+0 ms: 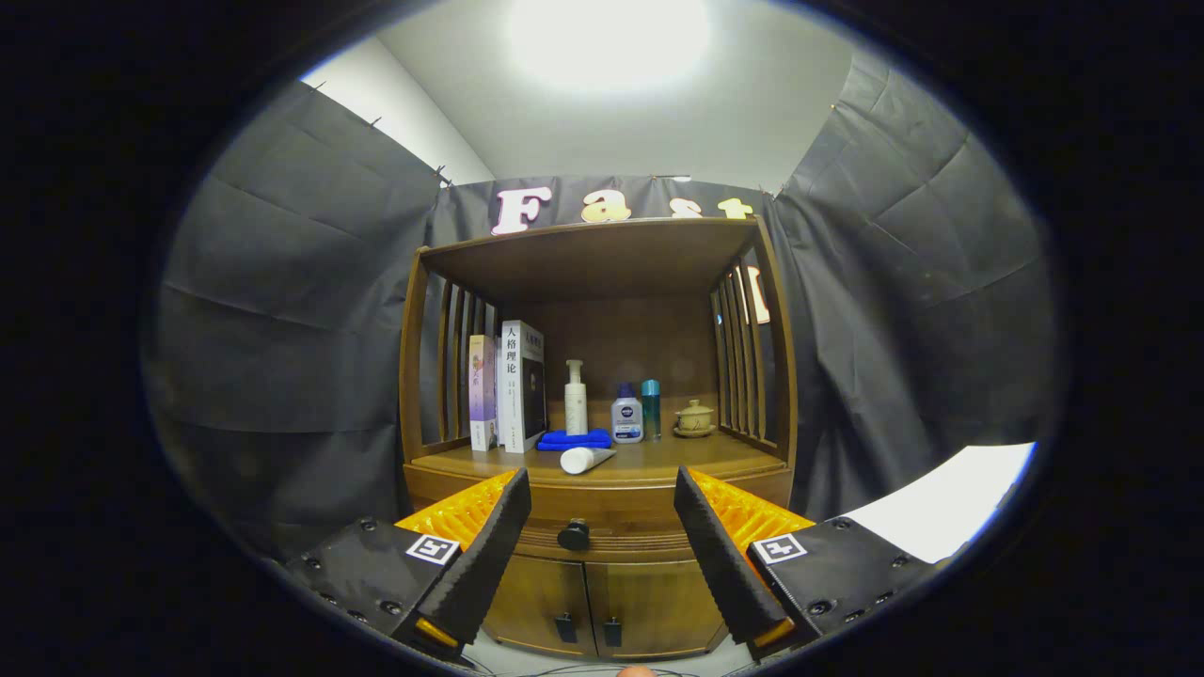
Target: Pull open the drawer, take out the items inside it, and place them on the countertop above the cabinet.
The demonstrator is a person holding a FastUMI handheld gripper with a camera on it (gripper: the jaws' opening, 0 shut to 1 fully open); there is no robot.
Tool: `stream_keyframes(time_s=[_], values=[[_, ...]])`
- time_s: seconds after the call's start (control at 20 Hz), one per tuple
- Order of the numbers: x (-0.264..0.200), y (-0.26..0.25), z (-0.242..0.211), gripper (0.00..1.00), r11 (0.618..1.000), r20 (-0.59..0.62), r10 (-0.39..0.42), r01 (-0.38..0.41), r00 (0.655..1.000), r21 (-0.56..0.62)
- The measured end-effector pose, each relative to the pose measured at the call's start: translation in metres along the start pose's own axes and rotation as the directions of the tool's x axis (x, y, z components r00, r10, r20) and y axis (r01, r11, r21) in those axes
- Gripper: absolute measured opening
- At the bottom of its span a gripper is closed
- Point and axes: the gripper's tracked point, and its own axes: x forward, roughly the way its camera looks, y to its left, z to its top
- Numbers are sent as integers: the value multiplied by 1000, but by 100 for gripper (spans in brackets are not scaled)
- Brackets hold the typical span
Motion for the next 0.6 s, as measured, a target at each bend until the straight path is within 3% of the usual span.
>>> stream_keyframes(time_s=[0.6], values=[[3, 10, -8, 97, 1000, -21, 13, -14, 1000, -15]])
